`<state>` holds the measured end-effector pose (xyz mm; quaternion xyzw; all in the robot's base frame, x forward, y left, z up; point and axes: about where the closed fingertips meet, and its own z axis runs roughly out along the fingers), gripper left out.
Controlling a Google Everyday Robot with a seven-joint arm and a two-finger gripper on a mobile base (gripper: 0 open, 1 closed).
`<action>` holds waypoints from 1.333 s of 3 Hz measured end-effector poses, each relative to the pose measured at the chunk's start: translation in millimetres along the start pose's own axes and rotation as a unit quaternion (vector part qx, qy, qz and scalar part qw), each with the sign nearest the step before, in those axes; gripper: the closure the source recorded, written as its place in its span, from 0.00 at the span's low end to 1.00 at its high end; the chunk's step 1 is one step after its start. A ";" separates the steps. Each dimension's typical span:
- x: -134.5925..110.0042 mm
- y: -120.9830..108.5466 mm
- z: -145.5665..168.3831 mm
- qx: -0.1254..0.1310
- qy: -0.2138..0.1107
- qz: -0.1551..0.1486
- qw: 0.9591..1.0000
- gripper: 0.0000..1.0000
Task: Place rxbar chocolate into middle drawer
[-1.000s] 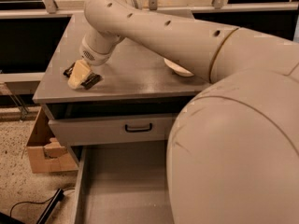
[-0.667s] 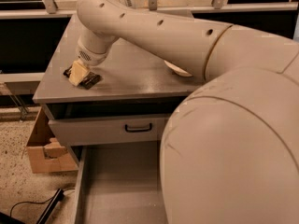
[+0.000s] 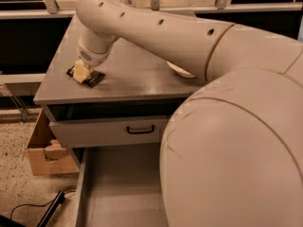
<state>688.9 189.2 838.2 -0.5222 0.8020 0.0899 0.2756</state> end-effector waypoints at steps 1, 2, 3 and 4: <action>-0.2 -0.1 -0.4 0.000 0.000 0.000 1.000 1.00; -0.2 0.0 -0.4 0.000 0.000 0.000 1.000 1.00; 2.9 -12.6 -22.6 -0.006 -0.028 -0.009 1.000 1.00; 22.5 -26.2 -79.6 -0.001 -0.068 -0.022 0.997 1.00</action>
Offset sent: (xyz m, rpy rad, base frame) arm 0.0000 0.0000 0.0005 0.0000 0.0000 0.0000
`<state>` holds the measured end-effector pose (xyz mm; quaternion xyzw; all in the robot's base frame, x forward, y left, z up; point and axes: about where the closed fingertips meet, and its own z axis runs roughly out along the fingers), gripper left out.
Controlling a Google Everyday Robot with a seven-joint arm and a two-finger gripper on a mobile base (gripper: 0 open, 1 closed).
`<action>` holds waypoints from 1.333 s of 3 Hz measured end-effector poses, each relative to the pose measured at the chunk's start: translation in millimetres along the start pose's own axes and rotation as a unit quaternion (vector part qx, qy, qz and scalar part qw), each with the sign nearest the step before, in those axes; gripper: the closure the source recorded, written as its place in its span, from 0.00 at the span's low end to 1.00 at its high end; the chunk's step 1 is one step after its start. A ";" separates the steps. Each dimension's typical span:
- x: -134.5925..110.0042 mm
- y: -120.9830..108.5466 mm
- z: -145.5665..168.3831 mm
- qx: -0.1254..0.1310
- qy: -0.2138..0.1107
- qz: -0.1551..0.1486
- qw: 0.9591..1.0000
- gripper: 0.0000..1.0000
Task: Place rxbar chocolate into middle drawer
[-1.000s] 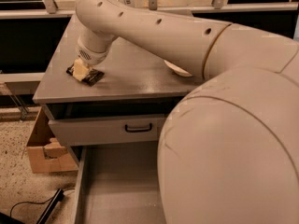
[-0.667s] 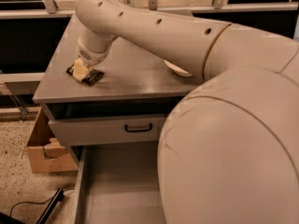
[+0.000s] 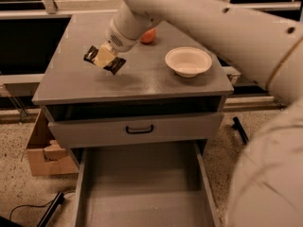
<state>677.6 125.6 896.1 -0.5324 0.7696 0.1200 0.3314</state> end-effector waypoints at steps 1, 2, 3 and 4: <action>23.0 -0.9 -66.5 0.014 -0.039 0.010 0.999 1.00; 92.6 26.9 -97.2 0.009 -0.047 0.037 0.998 1.00; 179.2 67.3 -90.6 -0.025 -0.022 0.085 0.996 1.00; 251.4 111.2 -77.7 -0.052 -0.012 0.131 0.990 1.00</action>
Offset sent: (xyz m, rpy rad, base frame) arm -0.1507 -0.2069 -0.0620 0.1228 0.0790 -0.1343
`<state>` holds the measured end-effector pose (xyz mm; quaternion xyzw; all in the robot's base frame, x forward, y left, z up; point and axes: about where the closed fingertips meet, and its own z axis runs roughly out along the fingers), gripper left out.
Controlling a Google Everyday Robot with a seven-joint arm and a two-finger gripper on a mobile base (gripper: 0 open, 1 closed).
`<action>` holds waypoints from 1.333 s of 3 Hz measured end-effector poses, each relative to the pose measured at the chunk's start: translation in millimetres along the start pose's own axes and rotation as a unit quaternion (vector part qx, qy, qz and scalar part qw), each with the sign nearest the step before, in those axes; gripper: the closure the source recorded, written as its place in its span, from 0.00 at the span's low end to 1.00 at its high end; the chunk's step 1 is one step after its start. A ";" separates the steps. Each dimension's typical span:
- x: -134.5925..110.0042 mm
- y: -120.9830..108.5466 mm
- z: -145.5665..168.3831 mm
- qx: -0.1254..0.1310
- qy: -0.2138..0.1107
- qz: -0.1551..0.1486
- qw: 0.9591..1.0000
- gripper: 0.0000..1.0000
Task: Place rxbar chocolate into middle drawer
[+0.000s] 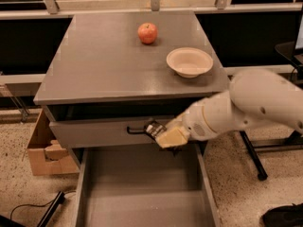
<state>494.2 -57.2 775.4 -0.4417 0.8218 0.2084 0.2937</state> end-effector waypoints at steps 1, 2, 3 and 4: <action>76.2 22.4 7.7 -0.002 -0.008 0.056 0.998 1.00; 76.2 22.4 7.7 -0.002 -0.008 0.056 0.998 1.00; 84.2 29.8 40.7 -0.004 0.029 0.029 0.999 1.00; 123.1 46.5 97.7 -0.019 0.056 0.001 0.998 1.00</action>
Offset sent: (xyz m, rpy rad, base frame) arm -0.0411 -0.0231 -0.0478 0.0452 0.0525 -0.0678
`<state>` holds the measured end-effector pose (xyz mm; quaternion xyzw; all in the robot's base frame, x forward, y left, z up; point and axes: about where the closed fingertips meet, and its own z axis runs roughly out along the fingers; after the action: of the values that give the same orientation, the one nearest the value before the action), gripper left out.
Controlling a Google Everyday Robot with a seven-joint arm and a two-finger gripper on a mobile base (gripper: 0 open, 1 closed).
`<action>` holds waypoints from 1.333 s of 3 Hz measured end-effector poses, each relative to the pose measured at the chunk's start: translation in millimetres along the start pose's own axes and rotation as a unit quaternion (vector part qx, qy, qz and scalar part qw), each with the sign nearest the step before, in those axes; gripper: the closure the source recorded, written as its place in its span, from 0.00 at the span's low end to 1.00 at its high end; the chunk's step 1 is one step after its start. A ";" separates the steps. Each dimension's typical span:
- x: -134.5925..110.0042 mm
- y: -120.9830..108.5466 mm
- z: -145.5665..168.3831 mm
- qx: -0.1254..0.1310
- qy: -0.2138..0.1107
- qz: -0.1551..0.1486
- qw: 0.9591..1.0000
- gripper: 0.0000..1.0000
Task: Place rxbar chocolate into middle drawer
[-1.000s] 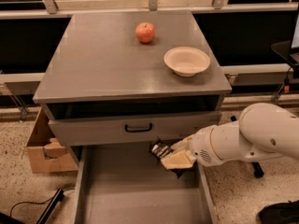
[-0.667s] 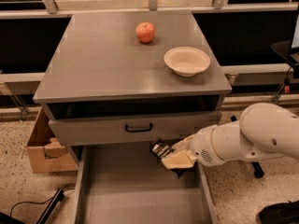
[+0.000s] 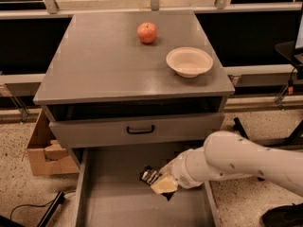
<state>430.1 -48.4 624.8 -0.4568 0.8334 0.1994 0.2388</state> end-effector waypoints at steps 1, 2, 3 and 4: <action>47.9 4.2 64.1 -0.010 0.034 -0.029 0.999 1.00; 89.4 3.1 114.4 -0.017 0.055 -0.008 0.998 1.00; 127.1 8.5 159.9 -0.046 0.081 0.043 0.995 1.00; 134.5 14.2 165.6 -0.055 0.086 0.047 0.994 0.83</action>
Offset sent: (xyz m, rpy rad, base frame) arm -0.0286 0.0029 -0.2240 -0.1040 0.1427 0.0083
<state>390.7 -39.7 414.8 -0.4447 0.8593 0.2159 0.1314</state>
